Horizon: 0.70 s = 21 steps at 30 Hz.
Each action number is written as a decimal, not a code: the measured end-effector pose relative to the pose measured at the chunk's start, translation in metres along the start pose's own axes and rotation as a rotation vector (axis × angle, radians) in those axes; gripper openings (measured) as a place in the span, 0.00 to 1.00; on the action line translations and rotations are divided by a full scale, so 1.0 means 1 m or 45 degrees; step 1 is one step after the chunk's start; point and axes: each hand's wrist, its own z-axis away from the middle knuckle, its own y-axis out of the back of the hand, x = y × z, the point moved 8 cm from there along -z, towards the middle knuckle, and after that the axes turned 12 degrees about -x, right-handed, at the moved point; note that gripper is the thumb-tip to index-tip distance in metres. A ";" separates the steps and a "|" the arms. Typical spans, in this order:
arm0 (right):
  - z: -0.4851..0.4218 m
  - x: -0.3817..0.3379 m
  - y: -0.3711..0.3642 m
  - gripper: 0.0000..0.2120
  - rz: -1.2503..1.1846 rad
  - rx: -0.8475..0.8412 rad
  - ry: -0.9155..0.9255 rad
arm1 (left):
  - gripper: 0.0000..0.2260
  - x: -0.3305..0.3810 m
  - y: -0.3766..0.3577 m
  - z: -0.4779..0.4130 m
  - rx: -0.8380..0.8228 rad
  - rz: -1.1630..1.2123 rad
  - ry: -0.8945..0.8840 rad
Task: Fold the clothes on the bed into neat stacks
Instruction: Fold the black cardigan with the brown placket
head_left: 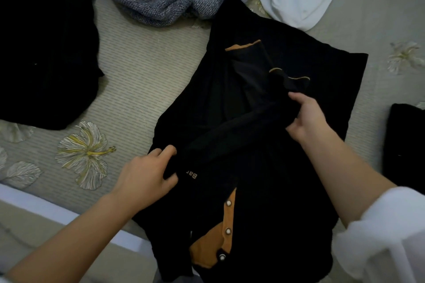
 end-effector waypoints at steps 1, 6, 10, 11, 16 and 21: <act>-0.001 -0.008 -0.005 0.18 0.035 -0.014 0.019 | 0.17 0.000 -0.001 -0.002 -0.022 -0.038 -0.017; -0.001 -0.055 -0.020 0.15 -0.075 -0.069 0.257 | 0.10 -0.004 0.000 -0.002 -0.013 -0.094 -0.050; 0.001 -0.047 0.028 0.10 0.055 0.305 0.271 | 0.16 0.000 -0.011 0.002 -0.044 -0.146 -0.111; 0.001 -0.041 0.047 0.13 0.218 0.479 0.227 | 0.17 0.000 -0.014 0.002 -0.057 -0.147 -0.134; 0.011 -0.061 0.051 0.14 1.002 0.760 0.648 | 0.19 -0.002 -0.018 -0.002 -0.070 -0.085 -0.159; -0.016 -0.043 0.004 0.15 1.407 0.340 0.574 | 0.19 -0.002 -0.016 -0.009 -0.120 -0.042 -0.123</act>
